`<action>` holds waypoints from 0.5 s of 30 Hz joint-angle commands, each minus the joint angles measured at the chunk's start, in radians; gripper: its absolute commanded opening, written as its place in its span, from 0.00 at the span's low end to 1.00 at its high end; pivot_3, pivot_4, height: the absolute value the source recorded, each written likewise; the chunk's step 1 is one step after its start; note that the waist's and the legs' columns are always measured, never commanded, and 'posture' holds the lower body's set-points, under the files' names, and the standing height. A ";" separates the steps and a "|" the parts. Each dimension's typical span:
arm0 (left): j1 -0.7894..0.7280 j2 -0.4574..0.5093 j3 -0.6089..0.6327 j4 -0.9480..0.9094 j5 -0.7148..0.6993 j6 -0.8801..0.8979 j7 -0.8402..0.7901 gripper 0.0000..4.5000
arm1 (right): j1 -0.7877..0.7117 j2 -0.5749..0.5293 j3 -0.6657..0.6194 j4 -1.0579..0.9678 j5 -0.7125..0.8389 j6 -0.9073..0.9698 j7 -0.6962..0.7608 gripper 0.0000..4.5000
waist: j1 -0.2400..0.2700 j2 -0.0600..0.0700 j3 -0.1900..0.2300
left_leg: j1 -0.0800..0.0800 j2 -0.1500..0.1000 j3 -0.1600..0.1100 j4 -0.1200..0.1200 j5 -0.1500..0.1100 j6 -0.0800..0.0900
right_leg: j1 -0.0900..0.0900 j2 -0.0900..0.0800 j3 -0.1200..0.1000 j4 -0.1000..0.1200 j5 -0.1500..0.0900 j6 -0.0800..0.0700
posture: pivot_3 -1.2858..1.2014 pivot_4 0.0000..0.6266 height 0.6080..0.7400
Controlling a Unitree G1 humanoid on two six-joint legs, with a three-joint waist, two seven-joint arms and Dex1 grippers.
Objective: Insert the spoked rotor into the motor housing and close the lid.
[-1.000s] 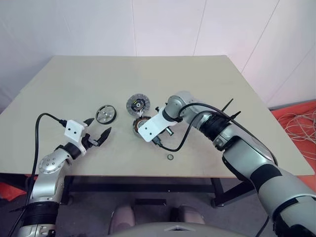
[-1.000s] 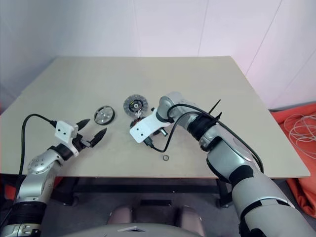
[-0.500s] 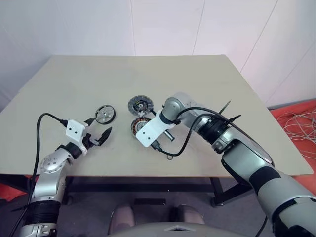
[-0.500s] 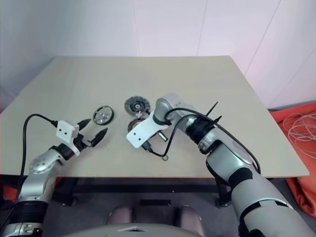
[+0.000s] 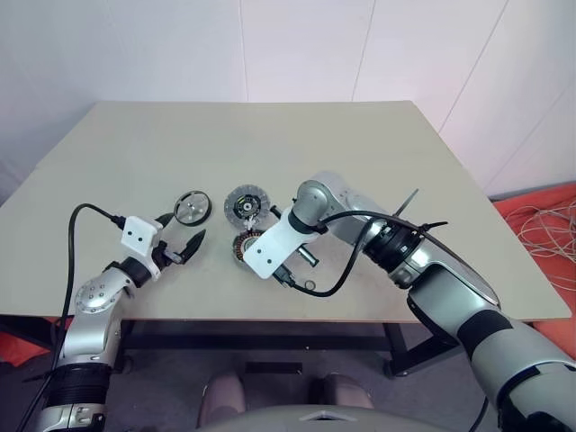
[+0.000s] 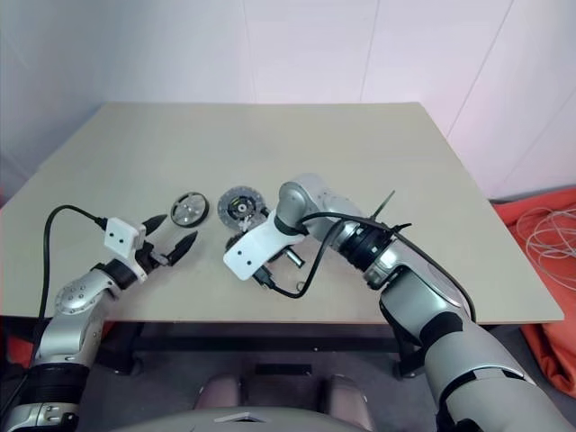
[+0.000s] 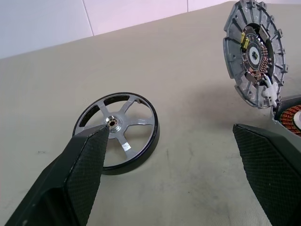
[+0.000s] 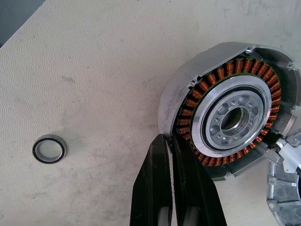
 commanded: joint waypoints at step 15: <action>-0.032 0.005 -0.010 -0.055 0.001 0.024 0.016 1.00 | -0.036 -0.009 -0.096 -0.123 0.097 0.100 0.026 0.85 | 0.000 0.000 0.000 | 0.001 0.000 0.000 0.002 0.000 0.000 | 0.000 0.000 0.001 0.002 0.000 0.000 | 0.52 0.00 1.00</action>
